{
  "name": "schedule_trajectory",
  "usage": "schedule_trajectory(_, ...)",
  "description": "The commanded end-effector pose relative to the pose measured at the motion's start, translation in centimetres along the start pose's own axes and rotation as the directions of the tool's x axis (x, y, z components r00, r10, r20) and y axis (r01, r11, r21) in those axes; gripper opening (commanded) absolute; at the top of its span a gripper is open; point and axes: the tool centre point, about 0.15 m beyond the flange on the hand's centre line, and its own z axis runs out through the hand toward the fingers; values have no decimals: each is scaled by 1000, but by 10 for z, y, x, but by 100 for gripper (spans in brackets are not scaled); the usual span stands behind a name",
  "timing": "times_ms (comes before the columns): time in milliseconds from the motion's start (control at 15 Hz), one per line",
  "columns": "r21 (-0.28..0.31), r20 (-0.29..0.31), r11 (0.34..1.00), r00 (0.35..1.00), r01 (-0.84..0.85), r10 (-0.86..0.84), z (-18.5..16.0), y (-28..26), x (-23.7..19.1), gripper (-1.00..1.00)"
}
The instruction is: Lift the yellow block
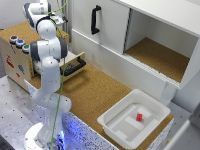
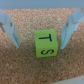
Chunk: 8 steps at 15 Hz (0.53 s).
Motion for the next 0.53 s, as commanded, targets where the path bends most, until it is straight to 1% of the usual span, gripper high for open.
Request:
schedule_trajectory(0, 49, 141, 999, 990, -17, 10, -6, 12, 11, -100)
schedule_trajectory(67, 54, 133, 998, 991, -30, 22, -8, 10, 9, -100)
schedule_trajectory(200, 43, 112, 997, 992, -61, 55, -18, 3, 2, -100)
schedule_trajectory(333, 44, 31, 986, 987, -160, 159, -42, -7, -14, -100)
schedule_trajectory(400, 53, 2, 977, 978, -207, 207, -50, -13, -24, -100)
schedule_trajectory(467, 64, -35, 957, 958, -282, 285, -60, -23, -41, -100)
